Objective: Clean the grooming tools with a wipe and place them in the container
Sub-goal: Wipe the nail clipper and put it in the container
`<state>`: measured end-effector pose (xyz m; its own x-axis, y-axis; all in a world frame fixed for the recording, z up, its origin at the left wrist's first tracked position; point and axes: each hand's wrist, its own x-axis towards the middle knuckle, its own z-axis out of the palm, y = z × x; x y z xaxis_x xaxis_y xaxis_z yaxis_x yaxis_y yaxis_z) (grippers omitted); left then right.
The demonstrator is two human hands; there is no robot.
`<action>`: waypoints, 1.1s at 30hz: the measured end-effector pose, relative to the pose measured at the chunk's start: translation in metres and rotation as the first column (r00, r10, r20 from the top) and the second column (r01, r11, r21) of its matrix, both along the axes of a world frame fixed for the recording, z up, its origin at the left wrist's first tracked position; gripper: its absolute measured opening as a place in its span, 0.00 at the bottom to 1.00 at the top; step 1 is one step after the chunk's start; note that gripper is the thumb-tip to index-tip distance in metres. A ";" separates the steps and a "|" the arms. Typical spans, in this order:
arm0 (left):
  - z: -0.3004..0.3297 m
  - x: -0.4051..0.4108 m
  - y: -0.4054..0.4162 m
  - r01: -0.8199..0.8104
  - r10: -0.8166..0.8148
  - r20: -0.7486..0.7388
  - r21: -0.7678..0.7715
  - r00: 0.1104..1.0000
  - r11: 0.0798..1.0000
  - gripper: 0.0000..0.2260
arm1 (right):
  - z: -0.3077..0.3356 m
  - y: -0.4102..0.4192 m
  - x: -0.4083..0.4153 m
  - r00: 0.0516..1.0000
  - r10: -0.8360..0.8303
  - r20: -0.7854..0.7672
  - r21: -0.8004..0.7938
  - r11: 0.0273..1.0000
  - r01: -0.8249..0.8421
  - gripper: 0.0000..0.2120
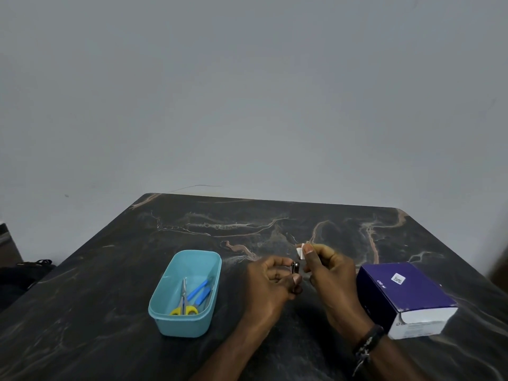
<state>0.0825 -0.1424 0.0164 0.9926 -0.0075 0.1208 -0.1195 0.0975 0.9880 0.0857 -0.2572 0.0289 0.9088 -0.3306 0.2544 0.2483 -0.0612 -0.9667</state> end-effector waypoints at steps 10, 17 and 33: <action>-0.001 0.001 -0.001 -0.006 0.006 -0.001 -0.028 1.000 1.000 0.08 | -0.001 -0.007 0.003 0.998 0.017 0.056 0.009 1.000 -0.018 0.06; 0.000 0.004 0.001 -0.041 0.027 -0.093 -0.148 0.995 0.988 0.07 | 0.001 -0.012 0.002 0.995 0.055 0.082 -0.098 0.994 -0.047 0.06; 0.000 0.010 0.004 -0.131 0.096 -0.167 -0.217 0.981 0.967 0.10 | -0.004 -0.008 0.007 0.998 0.042 0.049 -0.172 0.985 -0.033 0.08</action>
<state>0.0928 -0.1387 0.0159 0.9921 0.1160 -0.0478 0.0090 0.3145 0.9492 0.0928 -0.2650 0.0245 0.9038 -0.2445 0.3513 0.3029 -0.2145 -0.9286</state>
